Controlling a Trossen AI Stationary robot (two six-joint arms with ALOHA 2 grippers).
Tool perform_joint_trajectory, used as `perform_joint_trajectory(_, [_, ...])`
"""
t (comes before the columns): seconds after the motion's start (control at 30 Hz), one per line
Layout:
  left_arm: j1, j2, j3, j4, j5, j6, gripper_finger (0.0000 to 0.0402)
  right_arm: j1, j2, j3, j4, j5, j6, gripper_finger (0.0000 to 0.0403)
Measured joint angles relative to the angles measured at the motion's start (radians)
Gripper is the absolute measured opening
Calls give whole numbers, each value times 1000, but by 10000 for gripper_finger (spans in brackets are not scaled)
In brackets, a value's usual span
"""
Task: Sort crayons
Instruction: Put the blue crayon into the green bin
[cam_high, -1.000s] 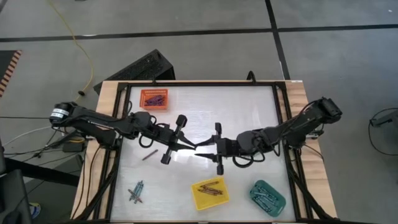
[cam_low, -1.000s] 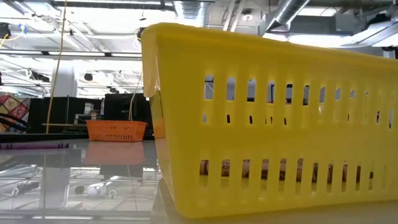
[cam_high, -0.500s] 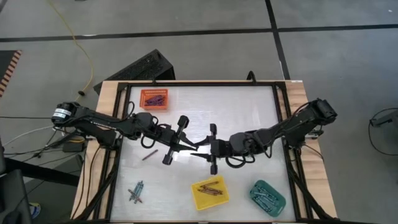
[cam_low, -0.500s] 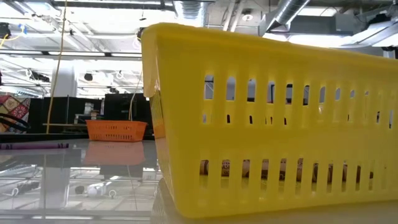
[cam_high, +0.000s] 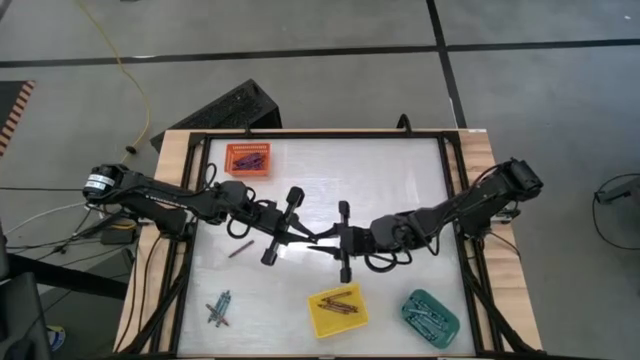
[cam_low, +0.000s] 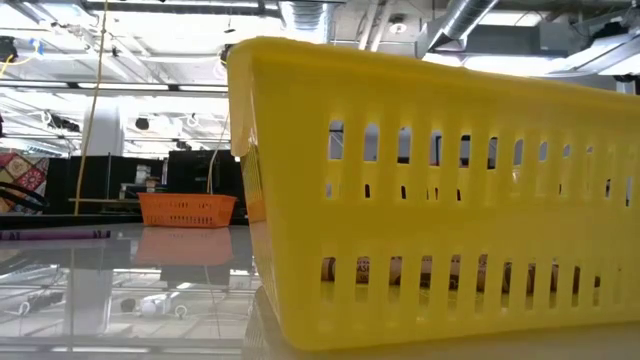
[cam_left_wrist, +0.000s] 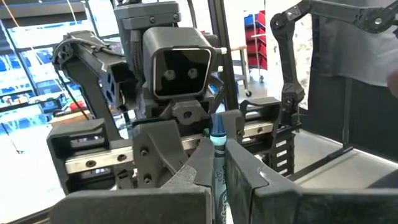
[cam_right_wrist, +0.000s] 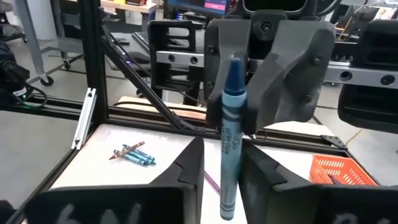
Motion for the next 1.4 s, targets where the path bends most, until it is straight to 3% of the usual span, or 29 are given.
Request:
perform_joint_trajectory(0.7, [-5,-1,0,-43,-2,-1,1,1,-2,0,-71,27,27,9])
perform_joint_trajectory(0.93, [-5,-1,0,-78,-3,-8,5,1,-2,0,-108,27,103,3])
perform_joint_trajectory(1.13, [-5,-1,0,-139,-5,-32,55,17,-13,0,-205,25,227,2])
perform_joint_trajectory(1.4, [-6,-2,0,-250,31,-34,139,73,-79,0,-478,-17,514,1])
